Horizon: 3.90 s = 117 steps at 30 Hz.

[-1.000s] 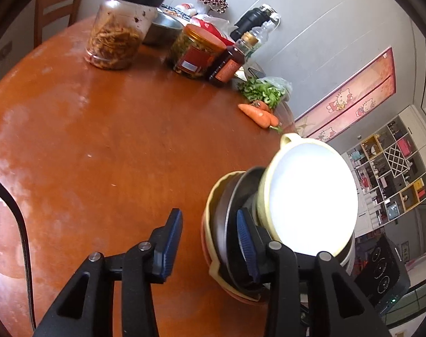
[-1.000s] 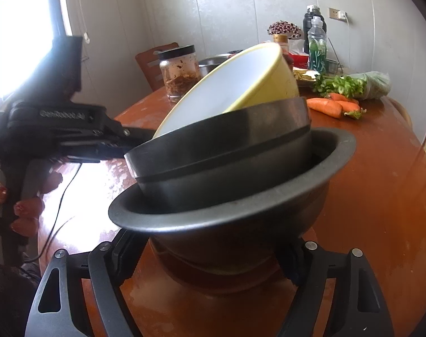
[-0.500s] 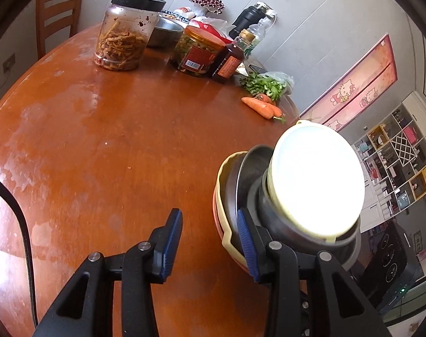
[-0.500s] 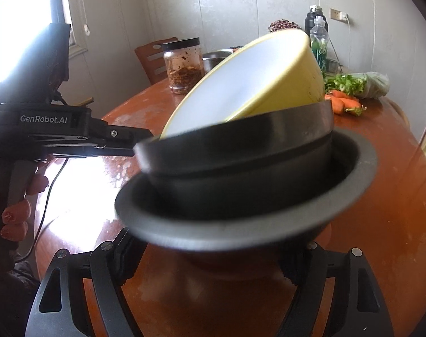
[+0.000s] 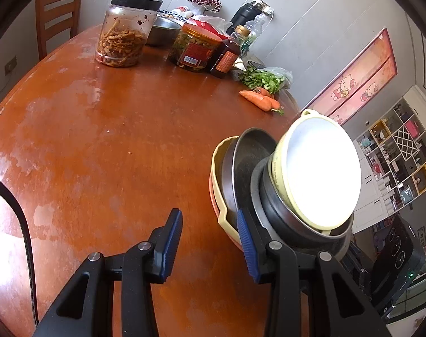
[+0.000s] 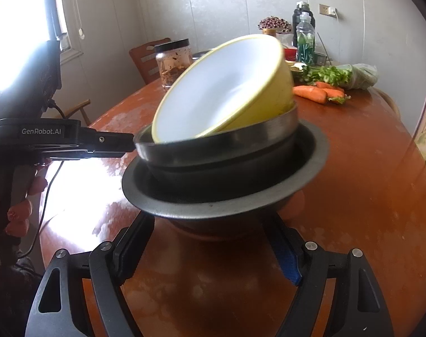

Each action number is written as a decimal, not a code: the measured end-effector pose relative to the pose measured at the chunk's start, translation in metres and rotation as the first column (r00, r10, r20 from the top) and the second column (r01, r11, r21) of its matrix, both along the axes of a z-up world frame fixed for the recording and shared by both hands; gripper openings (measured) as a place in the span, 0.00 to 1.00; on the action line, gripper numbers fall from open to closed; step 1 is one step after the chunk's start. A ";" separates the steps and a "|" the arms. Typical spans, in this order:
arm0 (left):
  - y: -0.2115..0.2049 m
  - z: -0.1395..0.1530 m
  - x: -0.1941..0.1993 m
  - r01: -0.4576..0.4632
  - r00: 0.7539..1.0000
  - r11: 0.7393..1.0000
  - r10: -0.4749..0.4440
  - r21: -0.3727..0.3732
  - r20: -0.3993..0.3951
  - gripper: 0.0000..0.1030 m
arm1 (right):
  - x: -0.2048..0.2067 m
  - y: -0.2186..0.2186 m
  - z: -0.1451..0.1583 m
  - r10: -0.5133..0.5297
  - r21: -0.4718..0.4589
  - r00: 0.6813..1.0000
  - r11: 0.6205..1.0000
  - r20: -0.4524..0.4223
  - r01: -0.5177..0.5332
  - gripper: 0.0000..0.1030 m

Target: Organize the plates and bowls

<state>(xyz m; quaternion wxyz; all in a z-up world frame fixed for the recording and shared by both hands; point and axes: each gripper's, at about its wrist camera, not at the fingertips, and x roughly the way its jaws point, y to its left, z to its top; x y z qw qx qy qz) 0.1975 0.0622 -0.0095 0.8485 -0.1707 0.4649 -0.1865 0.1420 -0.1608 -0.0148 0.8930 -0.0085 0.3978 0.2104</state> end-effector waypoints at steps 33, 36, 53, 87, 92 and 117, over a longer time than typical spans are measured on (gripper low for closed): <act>-0.044 0.009 -0.087 -0.165 0.975 0.956 0.122 0.241 0.187 0.53 | -0.019 -0.004 0.000 -0.049 -0.026 0.996 0.998 0.080 0.051 0.80; -0.051 0.010 -0.096 -0.168 0.973 0.951 0.117 0.261 0.201 0.54 | -0.029 -0.012 0.000 -0.064 -0.025 0.994 0.998 0.091 0.066 0.80; -0.095 -0.007 -0.146 -0.164 0.971 0.941 0.101 0.295 0.217 0.76 | -0.097 -0.055 0.000 -0.162 0.015 0.973 0.987 0.162 0.162 0.81; -0.092 -0.024 -0.169 -0.225 0.965 0.915 0.161 0.334 0.209 0.78 | -0.122 -0.059 -0.011 -0.168 0.024 0.975 0.986 0.145 0.167 0.81; -0.093 -0.025 -0.170 -0.222 0.965 0.914 0.156 0.340 0.210 0.78 | -0.122 -0.059 -0.011 -0.167 0.019 0.975 0.986 0.143 0.166 0.81; -0.097 -0.030 -0.164 -0.223 0.965 0.911 0.154 0.348 0.213 0.78 | -0.118 -0.060 -0.013 -0.179 0.013 0.974 0.984 0.141 0.179 0.82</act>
